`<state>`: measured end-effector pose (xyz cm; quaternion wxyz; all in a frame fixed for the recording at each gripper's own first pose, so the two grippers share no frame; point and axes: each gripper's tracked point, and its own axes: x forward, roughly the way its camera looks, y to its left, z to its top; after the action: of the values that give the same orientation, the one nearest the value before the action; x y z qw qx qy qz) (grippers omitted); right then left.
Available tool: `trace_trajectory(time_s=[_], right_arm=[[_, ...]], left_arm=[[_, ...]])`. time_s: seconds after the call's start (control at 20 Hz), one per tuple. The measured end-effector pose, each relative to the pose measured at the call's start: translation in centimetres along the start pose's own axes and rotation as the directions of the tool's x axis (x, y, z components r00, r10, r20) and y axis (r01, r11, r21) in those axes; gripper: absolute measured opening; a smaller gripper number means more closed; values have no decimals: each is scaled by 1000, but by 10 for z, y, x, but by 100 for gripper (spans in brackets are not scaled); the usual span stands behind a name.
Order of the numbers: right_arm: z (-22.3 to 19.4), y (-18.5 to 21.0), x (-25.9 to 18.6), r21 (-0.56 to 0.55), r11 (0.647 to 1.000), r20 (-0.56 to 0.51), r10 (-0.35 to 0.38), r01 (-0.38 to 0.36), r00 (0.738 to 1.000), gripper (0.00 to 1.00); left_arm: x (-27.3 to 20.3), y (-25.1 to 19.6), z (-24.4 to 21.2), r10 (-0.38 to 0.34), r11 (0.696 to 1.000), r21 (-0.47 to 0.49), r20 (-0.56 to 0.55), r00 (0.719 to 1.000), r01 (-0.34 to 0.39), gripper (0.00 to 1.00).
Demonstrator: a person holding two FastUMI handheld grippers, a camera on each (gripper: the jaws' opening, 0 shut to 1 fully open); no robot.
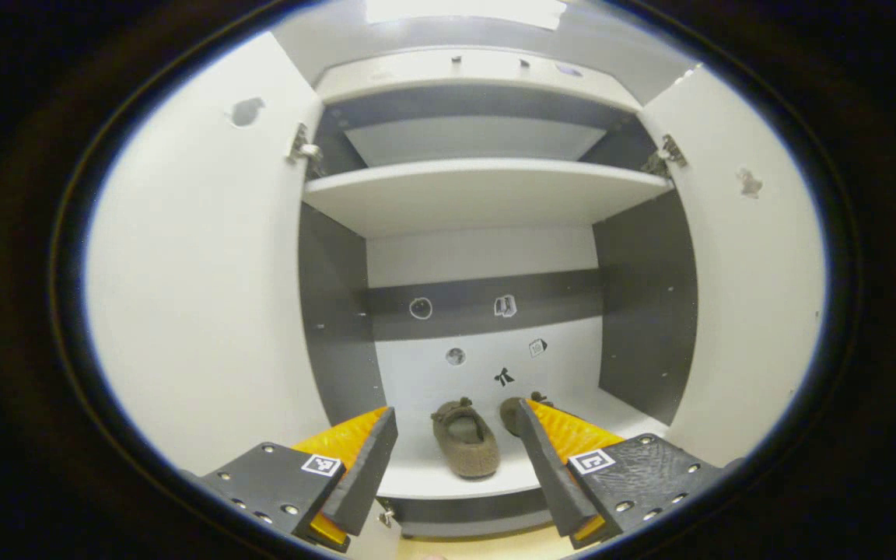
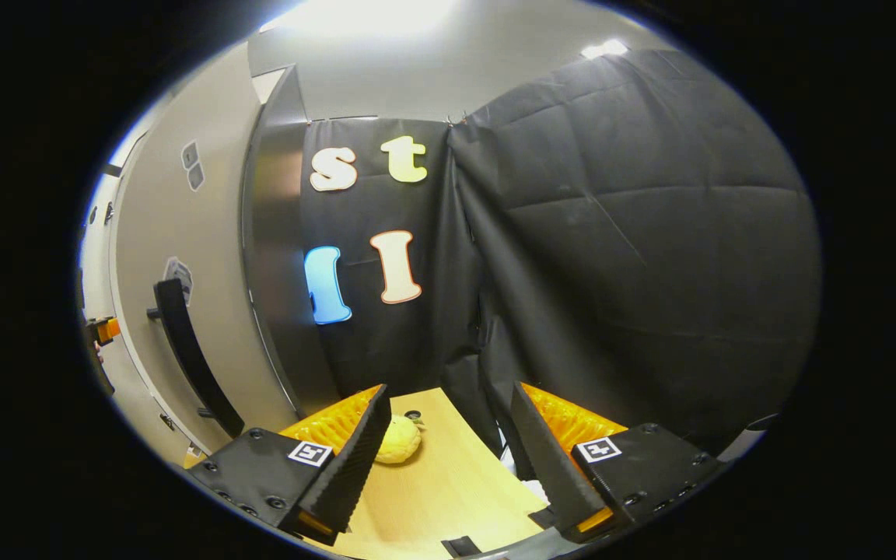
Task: Grab one shoe with the right hand and put it into the shoe cabinet, grab the other shoe with the left hand and put it into the shoe cabinet; then close the right door with the right hand and the left door with the left hand.
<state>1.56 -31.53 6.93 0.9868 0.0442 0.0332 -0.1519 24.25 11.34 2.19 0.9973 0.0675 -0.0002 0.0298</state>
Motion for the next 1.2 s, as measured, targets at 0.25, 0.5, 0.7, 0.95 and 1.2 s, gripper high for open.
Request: trace_trajectory(time_s=[0.25,0.5,0.7,0.95,1.2], right_arm=[[19,33,9,8,993,18,120,-120,993,98],[39,69,22,-15,968,51,252,-251,966,95],[37,98,25,-45,939,35,342,-341,939,92],[39,109,18,-100,941,39,330,-325,943,90],[36,119,8,-111,950,45,297,-291,954,95]], left_arm=[[-82,-2,-20,60,998,15,17,998,-60,96],[-113,-1,-80,137,980,-129,-121,983,-153,97],[-133,8,-88,177,972,-130,-138,975,-195,90],[-142,16,-84,172,976,-111,-121,978,-185,90],[-140,24,-89,137,979,-132,-127,982,-154,90]])
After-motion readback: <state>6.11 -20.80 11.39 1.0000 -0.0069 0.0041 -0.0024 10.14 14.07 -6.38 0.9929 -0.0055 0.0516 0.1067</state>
